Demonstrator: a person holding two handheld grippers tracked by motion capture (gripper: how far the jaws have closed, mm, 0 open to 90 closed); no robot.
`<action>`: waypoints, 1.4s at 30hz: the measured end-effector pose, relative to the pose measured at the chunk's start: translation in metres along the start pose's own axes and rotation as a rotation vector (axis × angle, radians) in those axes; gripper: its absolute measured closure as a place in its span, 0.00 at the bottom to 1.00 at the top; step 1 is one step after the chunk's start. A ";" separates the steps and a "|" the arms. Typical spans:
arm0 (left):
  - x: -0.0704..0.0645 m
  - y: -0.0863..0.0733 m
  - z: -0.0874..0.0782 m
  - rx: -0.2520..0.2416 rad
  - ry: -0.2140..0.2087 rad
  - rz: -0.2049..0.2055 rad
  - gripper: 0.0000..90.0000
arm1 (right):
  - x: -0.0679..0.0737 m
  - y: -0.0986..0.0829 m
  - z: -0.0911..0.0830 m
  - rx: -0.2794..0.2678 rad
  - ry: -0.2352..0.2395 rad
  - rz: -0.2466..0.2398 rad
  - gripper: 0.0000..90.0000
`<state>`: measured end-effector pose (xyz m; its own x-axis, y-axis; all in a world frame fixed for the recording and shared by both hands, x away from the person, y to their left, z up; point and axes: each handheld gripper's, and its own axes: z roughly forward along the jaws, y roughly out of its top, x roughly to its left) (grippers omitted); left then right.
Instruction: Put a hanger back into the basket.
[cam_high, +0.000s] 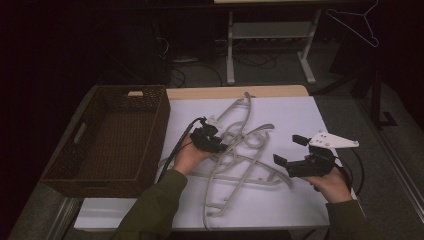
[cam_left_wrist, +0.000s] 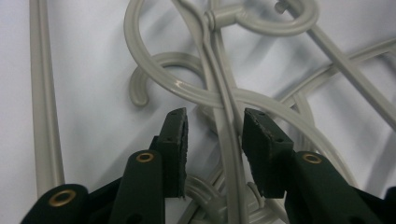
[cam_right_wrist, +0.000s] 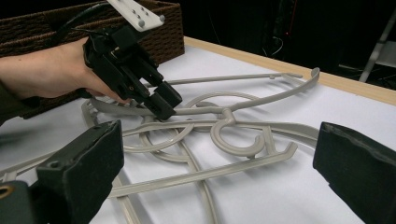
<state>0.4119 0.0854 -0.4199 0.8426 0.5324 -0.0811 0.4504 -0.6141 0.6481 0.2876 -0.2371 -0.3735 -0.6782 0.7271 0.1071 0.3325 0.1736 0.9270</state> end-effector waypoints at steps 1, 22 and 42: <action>0.000 0.000 0.003 0.002 -0.002 -0.013 0.70 | 0.000 0.000 0.000 0.000 -0.001 0.000 0.01; -0.001 0.003 0.004 0.078 0.037 -0.018 0.89 | -0.001 0.000 -0.001 -0.005 0.000 -0.001 0.01; 0.002 0.013 -0.031 -0.009 0.046 -0.039 0.91 | -0.001 0.000 -0.001 -0.006 -0.003 0.002 0.01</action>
<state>0.4101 0.0965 -0.3877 0.8101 0.5819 -0.0713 0.4794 -0.5875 0.6519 0.2878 -0.2391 -0.3728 -0.6752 0.7297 0.1077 0.3302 0.1685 0.9288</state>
